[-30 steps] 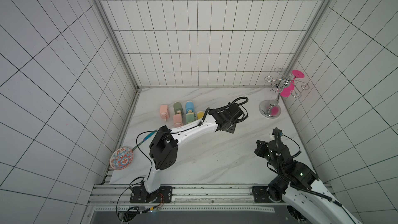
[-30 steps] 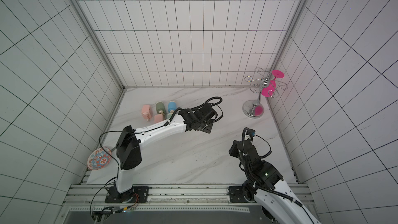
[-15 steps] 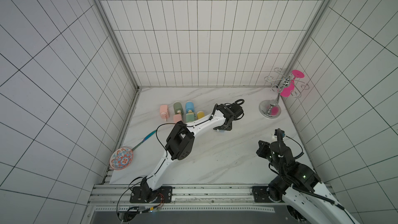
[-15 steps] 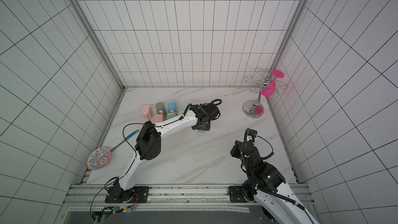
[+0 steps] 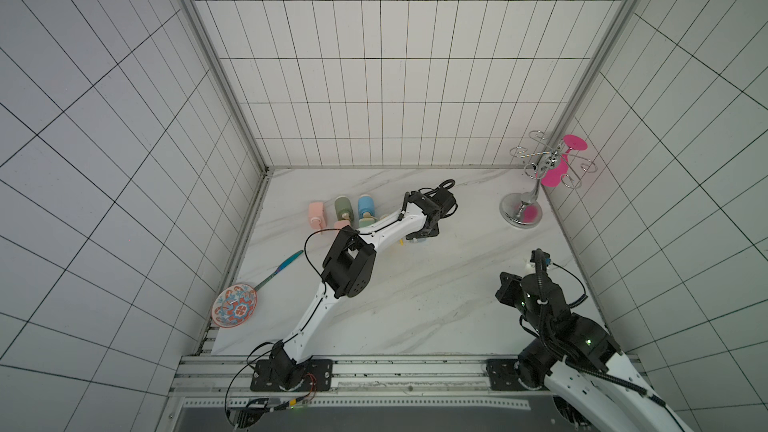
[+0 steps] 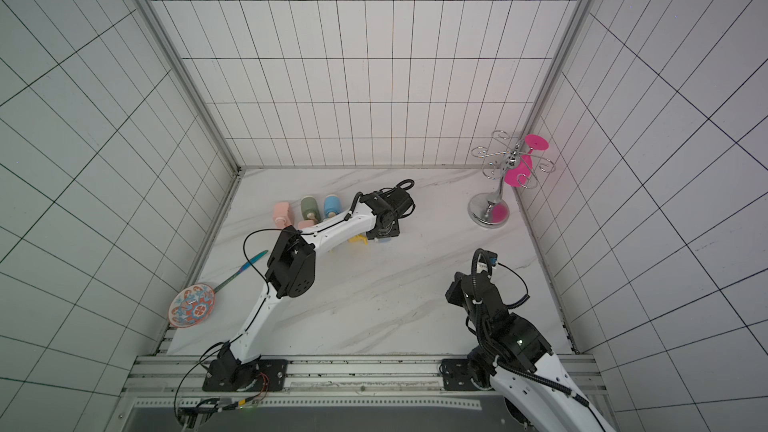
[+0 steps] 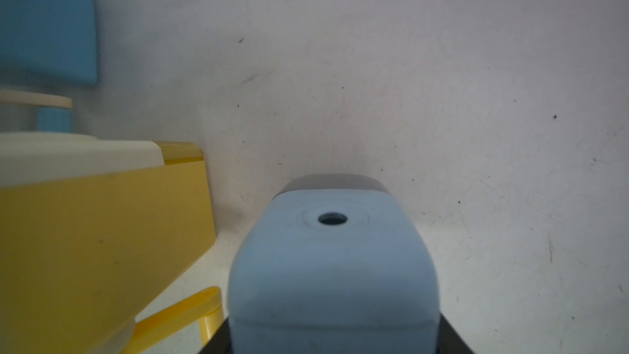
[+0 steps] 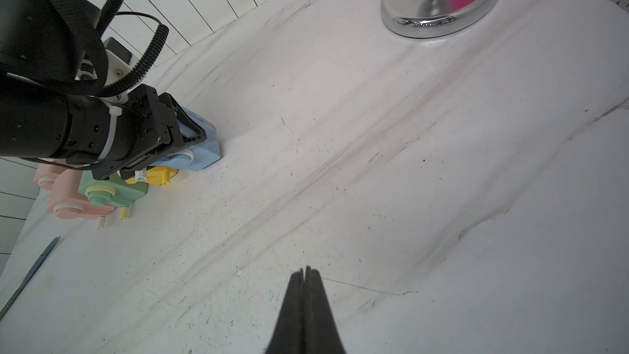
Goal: Put the tray back into the pencil sharpener
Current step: Place the pencil sharpener at the center of the board.
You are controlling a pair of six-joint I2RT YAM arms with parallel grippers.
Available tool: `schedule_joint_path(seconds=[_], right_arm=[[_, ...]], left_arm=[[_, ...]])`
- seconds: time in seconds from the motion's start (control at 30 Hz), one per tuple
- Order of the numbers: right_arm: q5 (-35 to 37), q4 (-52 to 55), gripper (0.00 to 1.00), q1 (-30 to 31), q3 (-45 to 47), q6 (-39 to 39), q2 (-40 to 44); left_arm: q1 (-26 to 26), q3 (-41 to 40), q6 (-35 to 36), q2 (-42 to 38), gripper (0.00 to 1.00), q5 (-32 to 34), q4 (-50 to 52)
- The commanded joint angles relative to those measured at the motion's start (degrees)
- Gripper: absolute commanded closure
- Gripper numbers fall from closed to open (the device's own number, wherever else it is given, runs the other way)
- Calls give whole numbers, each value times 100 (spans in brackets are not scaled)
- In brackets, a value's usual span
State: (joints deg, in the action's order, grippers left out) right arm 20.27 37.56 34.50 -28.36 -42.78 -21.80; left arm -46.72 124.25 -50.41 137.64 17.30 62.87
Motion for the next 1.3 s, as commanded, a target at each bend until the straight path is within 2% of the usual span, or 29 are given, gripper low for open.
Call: schedule_joint_path(seconds=[0.0,0.13,0.27,0.47,1.13,1.27], right_arm=[[152,146,99,-25,-12,-43,36],[186,156,100,-24,-21,-13,27],[223,154,100,-26,-25,19,-17],[212,155,100,-26,-38,47,-36],[100,155,100,-25,-47,150,-76],[90,155,100,-27,-64,195,-121]], left_arm=[[28,314,-164,185,92,119,-219],[58,346,-179,274,87,120,-187],[51,346,-179,306,63,129,-186],[59,348,-153,263,41,184,-239],[65,346,45,151,29,335,-383],[49,346,192,47,20,438,-491]])
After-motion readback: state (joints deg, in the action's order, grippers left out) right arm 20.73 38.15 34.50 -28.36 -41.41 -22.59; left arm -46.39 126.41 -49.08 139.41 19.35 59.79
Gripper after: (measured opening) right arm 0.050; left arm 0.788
